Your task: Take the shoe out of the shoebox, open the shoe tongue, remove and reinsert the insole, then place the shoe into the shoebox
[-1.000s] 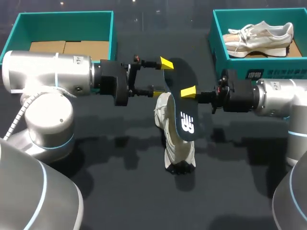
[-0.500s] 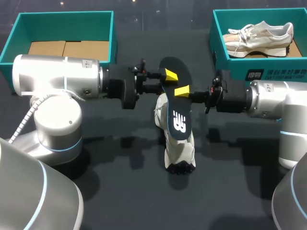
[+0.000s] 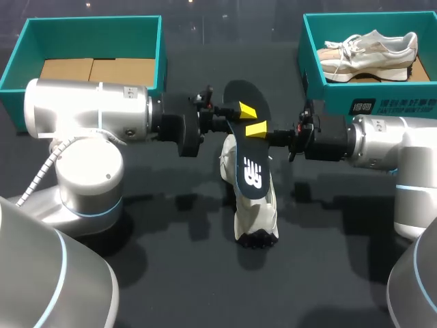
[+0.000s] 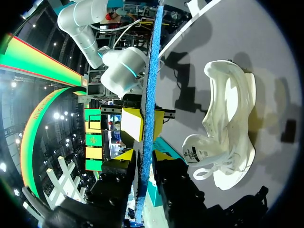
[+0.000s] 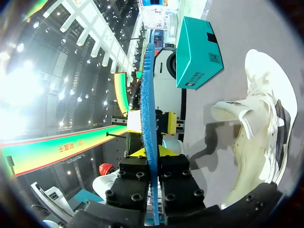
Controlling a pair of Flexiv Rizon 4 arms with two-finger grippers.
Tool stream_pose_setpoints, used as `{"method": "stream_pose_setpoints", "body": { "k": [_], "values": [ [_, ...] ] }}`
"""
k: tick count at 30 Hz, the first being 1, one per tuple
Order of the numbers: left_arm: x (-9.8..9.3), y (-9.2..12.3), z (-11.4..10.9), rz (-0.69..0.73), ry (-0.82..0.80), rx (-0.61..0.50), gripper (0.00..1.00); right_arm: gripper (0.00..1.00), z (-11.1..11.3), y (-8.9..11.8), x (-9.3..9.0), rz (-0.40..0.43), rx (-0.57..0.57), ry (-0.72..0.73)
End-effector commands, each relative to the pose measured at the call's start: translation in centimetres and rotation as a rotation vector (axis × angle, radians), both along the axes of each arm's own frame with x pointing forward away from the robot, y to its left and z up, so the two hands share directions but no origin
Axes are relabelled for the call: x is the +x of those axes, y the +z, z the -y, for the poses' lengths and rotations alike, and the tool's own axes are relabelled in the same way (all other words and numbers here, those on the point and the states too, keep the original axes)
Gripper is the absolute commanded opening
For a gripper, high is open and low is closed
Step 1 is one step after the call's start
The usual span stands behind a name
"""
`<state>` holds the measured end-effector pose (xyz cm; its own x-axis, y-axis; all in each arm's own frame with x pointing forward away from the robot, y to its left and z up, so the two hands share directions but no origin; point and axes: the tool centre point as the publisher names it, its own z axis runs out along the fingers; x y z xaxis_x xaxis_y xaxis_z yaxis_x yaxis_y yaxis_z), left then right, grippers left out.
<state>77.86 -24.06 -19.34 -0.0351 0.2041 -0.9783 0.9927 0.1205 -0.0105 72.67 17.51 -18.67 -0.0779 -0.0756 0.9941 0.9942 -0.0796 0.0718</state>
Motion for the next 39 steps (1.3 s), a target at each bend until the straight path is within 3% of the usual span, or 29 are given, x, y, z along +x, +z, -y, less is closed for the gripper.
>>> {"method": "stream_pose_setpoints", "body": {
  "k": [1, 3, 4, 10, 11, 12, 19, 29, 31, 34, 39],
  "values": [
    [-0.1, -0.1, 0.1, 0.004, 0.003, -0.002, 0.19, 0.00, 0.2, -0.1, -0.2, -0.001, 0.001, 0.000],
    [-0.2, -0.2, 0.2, 0.007, 0.002, -0.004, 0.11, 0.00, 0.3, -0.2, -0.1, -0.003, 0.004, -0.001],
    [-0.2, -0.2, 0.2, 0.008, 0.002, -0.005, 0.00, 0.00, 0.3, -0.2, -0.1, -0.004, 0.005, -0.002],
    [-0.4, -0.2, 0.5, 0.017, -0.006, -0.007, 0.00, 0.00, 0.5, -0.5, 0.1, -0.012, 0.020, -0.005],
    [-0.4, -0.1, 0.5, 0.018, -0.008, -0.007, 0.00, 0.34, 0.6, -0.5, 0.1, -0.008, 0.024, -0.002],
    [-0.5, 0.0, 0.4, 0.018, -0.009, -0.006, 0.00, 1.00, 0.7, -0.5, 0.0, 0.001, 0.022, 0.004],
    [-1.3, 0.5, -1.7, 0.014, -0.008, 0.000, 0.00, 1.00, 5.2, -1.2, -0.7, 0.116, -0.051, 0.053],
    [-3.5, 0.5, -4.4, -0.005, 0.010, 0.025, 0.00, 1.00, 5.2, -1.2, -0.7, 0.116, -0.051, 0.053],
    [-3.9, 0.5, -4.7, -0.021, 0.004, 0.023, 0.00, 1.00, 5.8, -1.3, -0.6, 0.211, -0.065, 0.101],
    [-5.1, 0.8, -5.4, -0.058, -0.029, -0.026, 0.00, 1.00, 7.1, -1.5, -0.7, 0.364, -0.173, 0.144],
    [-5.5, 0.9, -5.4, -0.042, -0.040, -0.013, 0.00, 1.00, 7.5, -1.7, -0.7, 0.373, -0.215, 0.157]
  ]
}}
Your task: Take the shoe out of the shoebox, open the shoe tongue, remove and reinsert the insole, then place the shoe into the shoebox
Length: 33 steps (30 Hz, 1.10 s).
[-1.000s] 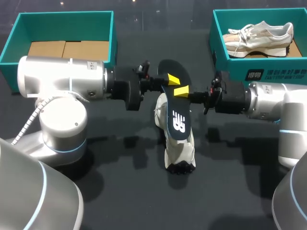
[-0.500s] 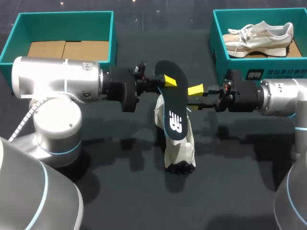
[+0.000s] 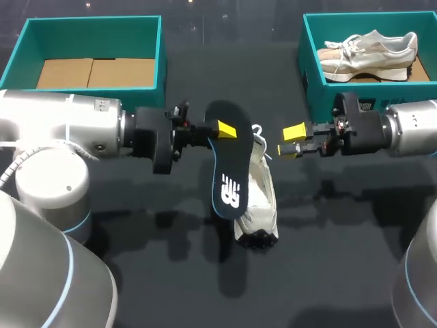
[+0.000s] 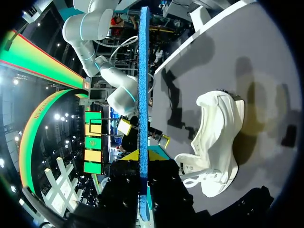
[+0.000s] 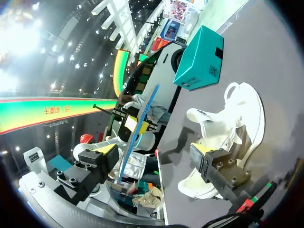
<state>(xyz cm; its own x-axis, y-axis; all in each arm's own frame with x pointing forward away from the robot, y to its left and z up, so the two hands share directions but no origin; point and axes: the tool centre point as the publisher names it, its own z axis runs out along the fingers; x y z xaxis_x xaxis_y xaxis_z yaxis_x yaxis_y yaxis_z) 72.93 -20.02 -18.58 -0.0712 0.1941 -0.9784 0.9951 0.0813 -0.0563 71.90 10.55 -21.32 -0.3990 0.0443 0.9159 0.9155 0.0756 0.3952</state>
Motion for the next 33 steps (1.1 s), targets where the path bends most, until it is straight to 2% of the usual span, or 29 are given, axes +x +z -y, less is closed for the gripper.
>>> {"method": "stream_pose_setpoints", "body": {
  "k": [1, 7, 8, 11, 14, 16, 17, 28, 31, 33],
  "values": [
    [-0.6, 0.2, -1.4, 0.003, -0.001, -0.001, 0.00, 1.00, 0.5, 1.0, 0.0, 0.041, -0.063, 0.027],
    [-0.6, 0.2, -1.4, 0.003, -0.001, -0.001, 0.00, 1.00, 0.5, 1.0, 0.0, 0.041, -0.063, 0.027],
    [-1.3, 0.4, -1.0, -0.027, -0.029, -0.014, 0.00, 1.00, 0.5, 1.0, 0.0, 0.041, -0.063, 0.027],
    [-2.6, 1.0, -0.4, -0.120, -0.085, -0.038, 0.00, 1.00, 2.1, 0.8, -0.5, 0.210, -0.170, 0.104],
    [-3.7, 1.6, -0.5, -0.246, -0.154, -0.074, 0.00, 1.00, 3.7, 0.1, -1.1, 0.307, -0.289, 0.111],
    [-4.8, 1.6, -0.5, -0.187, -0.142, -0.038, 0.00, 1.00, 4.5, -1.0, -1.5, 0.299, -0.363, 0.165],
    [-5.3, 1.5, -0.6, -0.051, -0.079, 0.044, 0.00, 1.00, 5.0, -1.5, -2.0, 0.294, -0.362, 0.207],
    [-5.3, 1.5, -0.6, -0.051, -0.079, 0.044, 0.00, 1.00, 5.0, -1.5, -2.0, 0.294, -0.362, 0.207],
    [-7.0, 0.8, 0.5, -0.166, -0.107, 0.050, 0.00, 1.00, 6.0, -2.4, -3.0, 0.466, -0.427, 0.284],
    [-7.9, 0.6, 0.7, -0.233, -0.119, 0.051, 0.00, 1.00, 6.8, -3.2, -3.8, 0.567, -0.426, 0.311]
  ]
}}
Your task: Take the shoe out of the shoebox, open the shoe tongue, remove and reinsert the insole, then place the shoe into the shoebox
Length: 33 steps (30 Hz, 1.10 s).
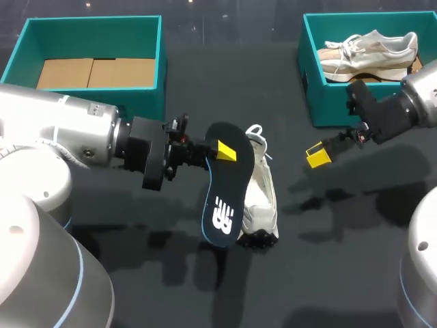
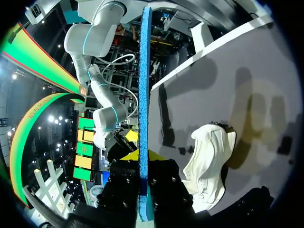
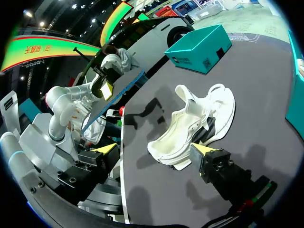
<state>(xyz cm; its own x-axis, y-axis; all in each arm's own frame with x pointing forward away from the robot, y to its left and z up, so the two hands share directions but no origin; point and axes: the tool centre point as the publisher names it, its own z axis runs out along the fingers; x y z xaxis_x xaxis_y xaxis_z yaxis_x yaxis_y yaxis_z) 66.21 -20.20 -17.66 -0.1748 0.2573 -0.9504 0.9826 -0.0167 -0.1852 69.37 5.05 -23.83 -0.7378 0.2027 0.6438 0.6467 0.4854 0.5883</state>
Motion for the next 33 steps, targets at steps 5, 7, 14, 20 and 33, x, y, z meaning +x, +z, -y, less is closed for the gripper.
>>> {"method": "stream_pose_setpoints", "body": {
  "k": [5, 7, 14, 20, 33],
  "values": [
    [-3.1, -0.1, 0.3, -0.221, -0.036, -0.012, 0.00, 1.00, 3.4, -3.4, -2.0, 0.267, -0.103, 0.110],
    [-3.3, 0.0, 0.2, -0.146, -0.006, 0.006, 0.00, 1.00, 3.4, -3.4, -2.0, 0.267, -0.103, 0.110],
    [-3.3, 0.0, 0.2, -0.146, -0.006, 0.006, 0.00, 1.00, 3.4, -3.4, -2.0, 0.267, -0.103, 0.110],
    [-4.1, -0.9, 0.7, -0.415, 0.004, -0.047, 0.00, 1.00, 2.8, -4.7, -1.8, 0.340, -0.202, 0.168],
    [-4.8, -1.1, 0.8, -0.638, -0.030, -0.059, 0.00, 1.00, 1.0, -6.5, -1.4, 0.489, -0.316, 0.266]
  ]
}}
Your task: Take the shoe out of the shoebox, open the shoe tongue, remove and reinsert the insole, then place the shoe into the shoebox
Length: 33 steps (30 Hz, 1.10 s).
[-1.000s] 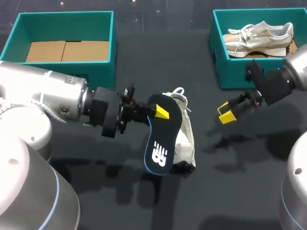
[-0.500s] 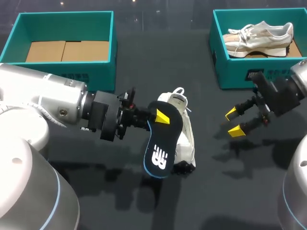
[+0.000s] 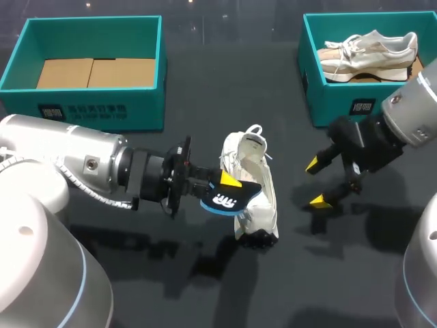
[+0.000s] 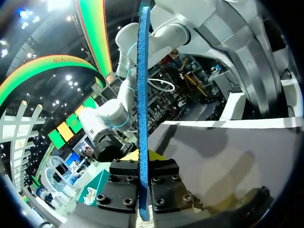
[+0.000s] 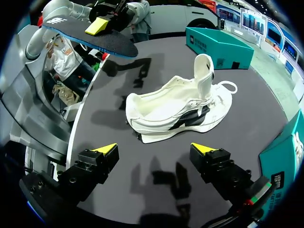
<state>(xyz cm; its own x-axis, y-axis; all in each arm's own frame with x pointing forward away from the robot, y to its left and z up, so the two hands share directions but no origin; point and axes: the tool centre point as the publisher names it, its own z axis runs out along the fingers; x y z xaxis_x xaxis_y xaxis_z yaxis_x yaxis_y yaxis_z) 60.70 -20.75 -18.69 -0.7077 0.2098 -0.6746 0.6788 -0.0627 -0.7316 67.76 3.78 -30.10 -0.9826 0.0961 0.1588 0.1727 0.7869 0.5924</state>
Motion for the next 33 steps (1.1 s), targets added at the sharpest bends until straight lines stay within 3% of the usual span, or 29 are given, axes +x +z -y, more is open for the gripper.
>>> {"method": "stream_pose_setpoints", "body": {
  "k": [1, 4, 8, 13, 21, 30, 33],
  "values": [
    [0.7, -0.1, 0.2, 0.001, -0.014, 0.002, 0.00, 1.00, -0.2, -0.2, 0.2, -0.001, -0.006, 0.000],
    [0.7, -0.1, 0.2, 0.001, -0.014, 0.002, 0.00, 1.00, -0.2, -0.2, 0.2, -0.001, -0.006, 0.000],
    [1.8, -1.1, 1.5, -0.194, 0.036, -0.020, 0.00, 1.00, -0.4, -0.7, 0.4, 0.017, -0.034, 0.022],
    [1.9, -2.1, 2.3, -0.309, 0.058, -0.030, 0.00, 1.00, -0.6, -2.6, 0.7, 0.065, -0.082, 0.062],
    [1.9, -2.7, 3.0, -0.316, 0.023, -0.075, 0.00, 1.00, -1.0, -4.3, 0.7, 0.117, -0.140, 0.117],
    [1.9, -2.7, 3.0, -0.316, 0.023, -0.075, 0.00, 1.00, -1.0, -4.3, 0.7, 0.117, -0.140, 0.117],
    [1.7, -3.1, 3.7, -0.295, -0.002, -0.080, 0.00, 1.00, -2.0, -4.7, 1.4, 0.121, -0.193, 0.117]
  ]
}}
